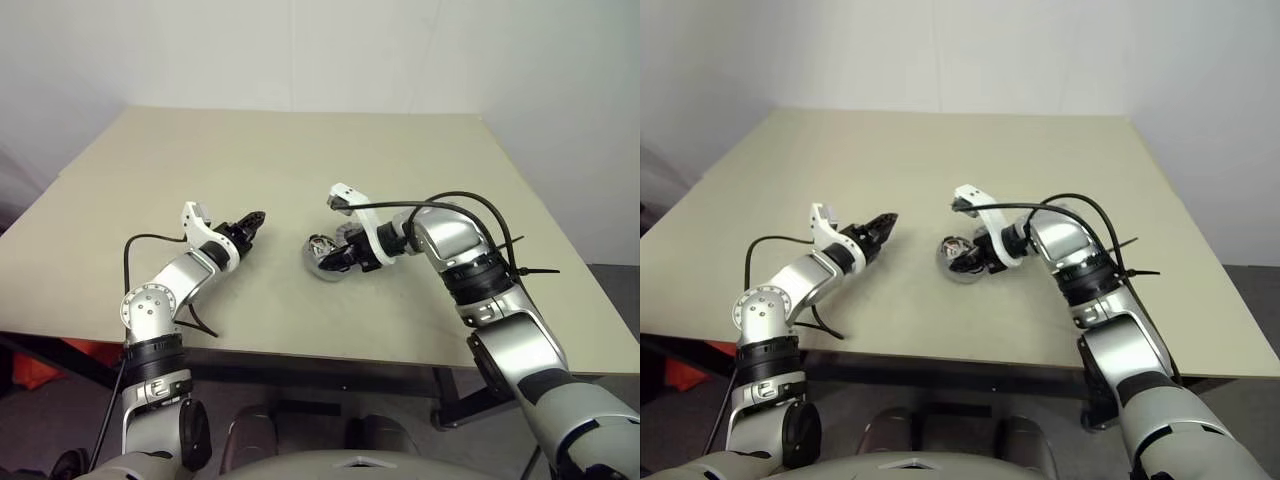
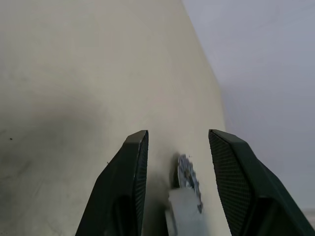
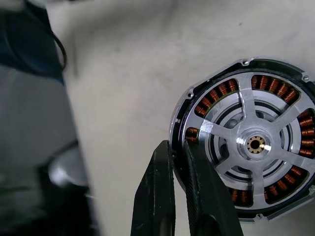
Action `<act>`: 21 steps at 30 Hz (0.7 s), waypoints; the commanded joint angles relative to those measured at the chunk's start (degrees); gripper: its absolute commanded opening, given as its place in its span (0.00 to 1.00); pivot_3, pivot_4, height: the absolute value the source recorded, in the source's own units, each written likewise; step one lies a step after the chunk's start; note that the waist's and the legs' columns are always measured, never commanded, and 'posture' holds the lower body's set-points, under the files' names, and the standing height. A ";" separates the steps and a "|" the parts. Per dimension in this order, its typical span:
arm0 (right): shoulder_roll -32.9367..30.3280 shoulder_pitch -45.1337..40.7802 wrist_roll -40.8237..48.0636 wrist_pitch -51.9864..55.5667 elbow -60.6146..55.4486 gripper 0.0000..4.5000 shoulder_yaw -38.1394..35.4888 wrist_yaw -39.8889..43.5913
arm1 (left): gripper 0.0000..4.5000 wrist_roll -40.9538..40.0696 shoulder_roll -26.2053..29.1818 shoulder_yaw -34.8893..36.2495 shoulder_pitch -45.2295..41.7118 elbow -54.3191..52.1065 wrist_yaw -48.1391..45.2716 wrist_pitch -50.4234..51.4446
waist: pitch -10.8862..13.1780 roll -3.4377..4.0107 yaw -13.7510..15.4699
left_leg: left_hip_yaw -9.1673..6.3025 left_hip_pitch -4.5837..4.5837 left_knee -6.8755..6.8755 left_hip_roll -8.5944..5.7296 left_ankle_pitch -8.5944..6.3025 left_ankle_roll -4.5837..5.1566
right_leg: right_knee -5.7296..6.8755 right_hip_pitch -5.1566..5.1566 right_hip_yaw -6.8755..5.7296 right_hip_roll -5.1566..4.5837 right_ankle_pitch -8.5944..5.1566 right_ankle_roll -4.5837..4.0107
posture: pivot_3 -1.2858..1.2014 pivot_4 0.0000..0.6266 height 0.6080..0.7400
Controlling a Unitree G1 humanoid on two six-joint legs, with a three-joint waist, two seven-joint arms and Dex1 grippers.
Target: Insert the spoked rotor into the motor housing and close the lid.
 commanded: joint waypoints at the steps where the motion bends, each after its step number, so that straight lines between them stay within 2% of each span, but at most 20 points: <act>1: 4.98 -4.50 2.60 9.03 2.20 0.00 -5.73 -6.93 | 0.45 -1.26 0.17 0.35 -0.05 -3.23 0.50 -0.79 | 0.00 0.00 -0.03 | 0.00 0.02 -0.03 0.00 0.03 -0.06 | 0.01 0.00 0.01 0.00 0.00 0.00 | 0.52 0.00 1.00; 5: 15.90 -8.96 -1.91 13.48 14.21 0.00 -18.91 -22.41 | 0.45 -1.65 0.10 0.47 0.95 -4.70 1.32 -0.82 | 0.00 0.00 -0.21 | -0.02 0.06 -0.19 0.02 0.17 -0.31 | 0.06 -0.08 0.05 0.05 0.00 0.00 | 0.52 0.00 1.00; 9: 20.54 -10.41 -2.51 9.85 19.24 0.00 -25.46 -32.33 | 0.45 -2.10 -0.18 0.42 1.88 -6.12 2.16 -1.04 | 0.00 0.01 -0.17 | -0.01 0.10 -0.29 0.03 0.17 -0.35 | 0.01 -0.09 0.07 0.04 0.00 0.00 | 0.52 0.00 1.00; 14: 23.68 -11.48 -2.04 -2.43 29.15 0.00 -33.37 -45.61 | 0.45 -2.59 -0.18 0.29 2.89 -7.32 3.11 -1.28 | 0.00 0.01 -0.16 | -0.01 0.19 -0.37 -0.02 0.22 -0.44 | 0.02 -0.03 0.11 0.04 0.00 0.01 | 0.52 0.00 1.00; 18: 23.90 -13.24 0.29 -11.38 35.00 0.00 -35.26 -49.49 | 0.45 -2.64 -0.16 -0.08 3.39 -7.68 3.45 -1.49 | 0.02 0.04 -0.16 | 0.00 0.56 -0.69 -0.16 0.38 -0.71 | -0.08 0.19 0.16 -0.01 -0.03 0.05 | 0.52 0.00 1.00; 21: 23.50 -14.35 2.35 -13.31 37.19 0.00 -34.80 -49.13 | 0.45 -2.69 -0.02 -0.23 3.42 -7.64 3.52 -1.59 | 0.02 0.05 -0.14 | -0.02 0.67 -0.88 -0.18 0.46 -0.84 | -0.13 0.21 0.13 -0.01 -0.03 0.06 | 0.52 0.00 1.00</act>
